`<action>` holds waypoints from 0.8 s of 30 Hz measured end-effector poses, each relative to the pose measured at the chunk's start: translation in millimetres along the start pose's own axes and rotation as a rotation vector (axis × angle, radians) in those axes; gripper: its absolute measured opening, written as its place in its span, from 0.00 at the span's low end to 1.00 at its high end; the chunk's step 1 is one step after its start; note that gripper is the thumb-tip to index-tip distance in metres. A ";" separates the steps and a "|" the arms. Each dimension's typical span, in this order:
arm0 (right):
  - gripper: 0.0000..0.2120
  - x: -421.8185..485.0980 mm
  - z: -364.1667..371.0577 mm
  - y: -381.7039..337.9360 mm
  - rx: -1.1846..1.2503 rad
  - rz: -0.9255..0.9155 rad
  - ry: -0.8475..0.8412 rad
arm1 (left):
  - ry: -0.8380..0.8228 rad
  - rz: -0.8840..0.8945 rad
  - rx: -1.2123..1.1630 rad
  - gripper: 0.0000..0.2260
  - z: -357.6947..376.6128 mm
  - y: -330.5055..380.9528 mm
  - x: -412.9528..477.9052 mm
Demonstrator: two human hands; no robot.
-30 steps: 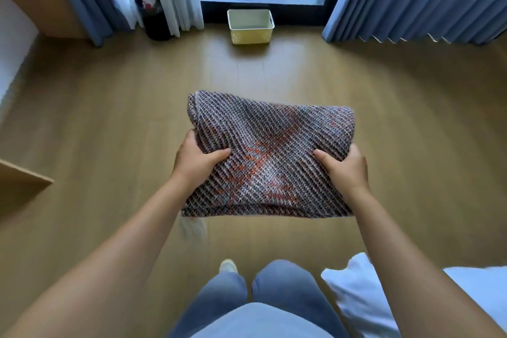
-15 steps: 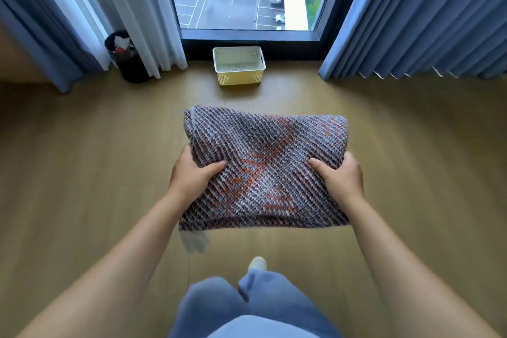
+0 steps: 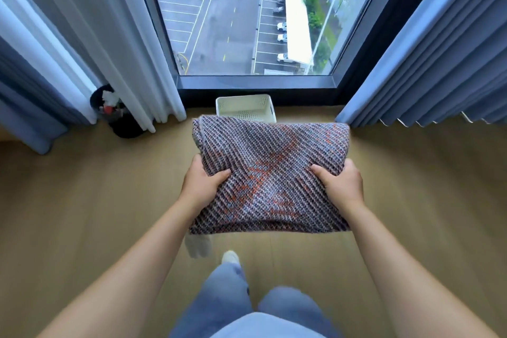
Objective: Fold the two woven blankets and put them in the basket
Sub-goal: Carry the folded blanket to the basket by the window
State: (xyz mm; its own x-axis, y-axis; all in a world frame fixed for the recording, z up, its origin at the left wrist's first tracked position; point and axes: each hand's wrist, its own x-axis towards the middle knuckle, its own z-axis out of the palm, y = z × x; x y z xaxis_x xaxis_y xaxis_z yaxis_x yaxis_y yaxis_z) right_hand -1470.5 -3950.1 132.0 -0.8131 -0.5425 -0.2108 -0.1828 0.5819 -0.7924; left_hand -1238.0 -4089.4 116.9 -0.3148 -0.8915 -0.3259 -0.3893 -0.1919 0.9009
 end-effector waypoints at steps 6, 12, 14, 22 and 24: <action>0.18 131.9 36.9 -70.9 -0.001 0.006 0.039 | -0.049 -0.008 -0.016 0.17 12.4 60.6 152.5; 0.17 292.7 88.7 -114.4 -0.032 -0.021 -0.002 | -0.066 0.024 0.049 0.14 45.9 91.1 315.2; 0.16 358.3 111.8 -124.4 -0.056 -0.010 -0.026 | -0.053 -0.008 0.087 0.15 62.5 98.0 381.4; 0.12 571.4 215.7 -128.8 -0.159 0.022 -0.085 | -0.087 -0.171 0.122 0.25 116.2 77.5 612.8; 0.11 616.5 247.2 -112.5 -0.168 0.022 -0.091 | -0.082 -0.197 0.121 0.25 130.5 55.1 669.2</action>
State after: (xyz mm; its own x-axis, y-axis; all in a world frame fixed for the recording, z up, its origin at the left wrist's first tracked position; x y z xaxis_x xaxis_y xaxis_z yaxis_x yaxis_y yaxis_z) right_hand -1814.5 -4499.8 -50.3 -0.7663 -0.5764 -0.2838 -0.2611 0.6830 -0.6821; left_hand -1583.1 -4643.0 -89.0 -0.2899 -0.8042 -0.5188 -0.5499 -0.3037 0.7781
